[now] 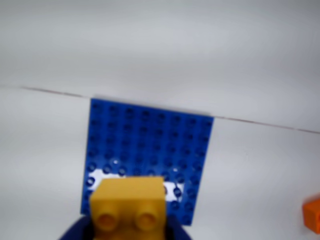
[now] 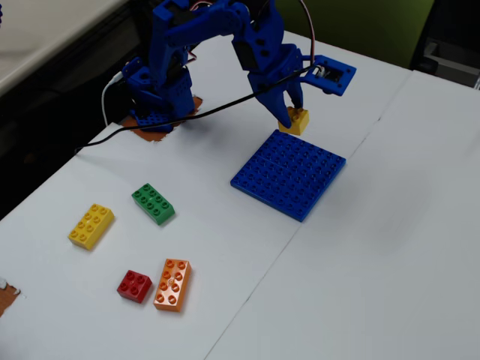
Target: Pick up the 2x2 yellow block and go up the 8x8 blue block.
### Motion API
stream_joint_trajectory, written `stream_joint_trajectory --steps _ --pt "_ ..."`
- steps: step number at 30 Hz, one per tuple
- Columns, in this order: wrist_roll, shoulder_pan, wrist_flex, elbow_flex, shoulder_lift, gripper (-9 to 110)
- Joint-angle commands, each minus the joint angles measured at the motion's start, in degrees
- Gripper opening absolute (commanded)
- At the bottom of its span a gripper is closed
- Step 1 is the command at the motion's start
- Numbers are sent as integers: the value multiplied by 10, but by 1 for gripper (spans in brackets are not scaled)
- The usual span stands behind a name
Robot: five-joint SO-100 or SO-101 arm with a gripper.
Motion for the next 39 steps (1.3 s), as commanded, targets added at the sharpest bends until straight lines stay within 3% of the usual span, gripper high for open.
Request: stream_joint_trajectory --steps 1,39 --pt "3 -11 4 -2 26 0" --pt "16 -16 4 -2 33 0"
